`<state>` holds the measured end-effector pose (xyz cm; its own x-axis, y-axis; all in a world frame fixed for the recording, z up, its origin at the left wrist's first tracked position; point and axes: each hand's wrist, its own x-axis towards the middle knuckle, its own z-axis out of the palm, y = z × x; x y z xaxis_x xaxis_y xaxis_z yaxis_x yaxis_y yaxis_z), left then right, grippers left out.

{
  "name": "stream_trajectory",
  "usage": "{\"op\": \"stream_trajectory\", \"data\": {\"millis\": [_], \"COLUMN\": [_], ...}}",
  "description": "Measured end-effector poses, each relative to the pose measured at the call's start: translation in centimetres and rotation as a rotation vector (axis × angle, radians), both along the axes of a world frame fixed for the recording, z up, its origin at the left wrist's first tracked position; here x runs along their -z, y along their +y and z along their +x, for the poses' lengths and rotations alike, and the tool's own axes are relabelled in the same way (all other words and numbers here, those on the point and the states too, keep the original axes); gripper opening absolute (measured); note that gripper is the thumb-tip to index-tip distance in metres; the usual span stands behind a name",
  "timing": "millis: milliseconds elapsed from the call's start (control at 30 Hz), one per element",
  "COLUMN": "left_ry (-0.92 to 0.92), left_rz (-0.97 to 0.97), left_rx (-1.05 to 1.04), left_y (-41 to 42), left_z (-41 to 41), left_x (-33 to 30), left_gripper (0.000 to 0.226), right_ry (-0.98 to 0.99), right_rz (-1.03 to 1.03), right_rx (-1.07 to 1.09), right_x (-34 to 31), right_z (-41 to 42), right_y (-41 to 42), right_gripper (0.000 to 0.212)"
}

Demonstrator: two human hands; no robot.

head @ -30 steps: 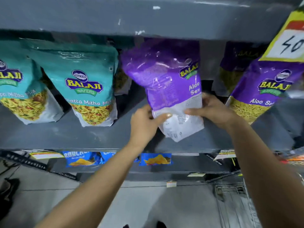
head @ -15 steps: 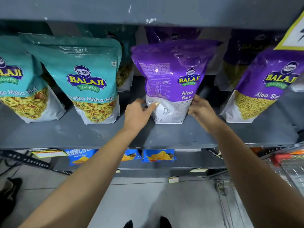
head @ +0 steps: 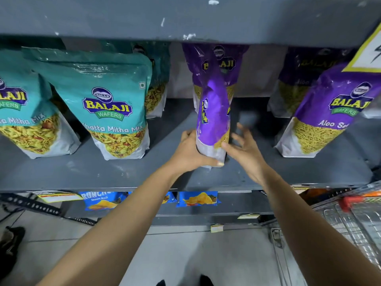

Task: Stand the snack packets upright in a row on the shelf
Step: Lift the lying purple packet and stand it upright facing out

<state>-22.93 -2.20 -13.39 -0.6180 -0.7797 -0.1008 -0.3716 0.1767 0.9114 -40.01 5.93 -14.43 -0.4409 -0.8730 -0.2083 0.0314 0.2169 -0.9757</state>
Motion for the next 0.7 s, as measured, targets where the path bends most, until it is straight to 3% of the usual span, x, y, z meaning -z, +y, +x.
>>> {"op": "stream_trajectory", "data": {"millis": [67,167,300,367,433,533,600,700], "left_ry": [0.019,0.076,0.058,0.053,0.04,0.121,0.283,0.571], "left_rz": [0.04,0.185,0.269,0.271,0.281,0.317,0.348,0.302], "left_rx": [-0.013,-0.089,-0.141,-0.159,-0.141,-0.026,0.018,-0.106], "left_y": [-0.3,-1.3,-2.5,-2.9,-3.4,-3.6,-3.5,-3.3], "left_z": [-0.3,-0.3,-0.2,-0.1,0.1,0.5,1.1,0.9], "left_x": [-0.2,-0.1,-1.3,-1.9,-2.1,-2.9,-4.2,-7.6], "left_gripper": [0.072,0.078,0.039,0.029,0.031,0.058,0.063,0.041], "right_ry": [0.043,0.155,0.195,0.125,0.112,0.085,-0.046,-0.096], "right_rz": [-0.007,0.015,-0.033,-0.085,-0.06,-0.09,-0.234,-0.478], "right_rx": [0.0,0.004,-0.121,-0.187,-0.253,-0.255,-0.16,0.018], "right_x": [0.5,0.4,-1.0,-1.8,-2.3,-2.7,-4.3,-8.2], "right_z": [0.0,-0.9,-2.7,-2.9,-2.8,-2.7,-2.7,-3.0], "right_y": [0.2,0.2,-0.3,-0.6,-0.7,-0.3,-0.4,-1.7], "right_gripper": [0.087,0.096,0.111,0.099,0.071,0.049,0.049,0.032]}}
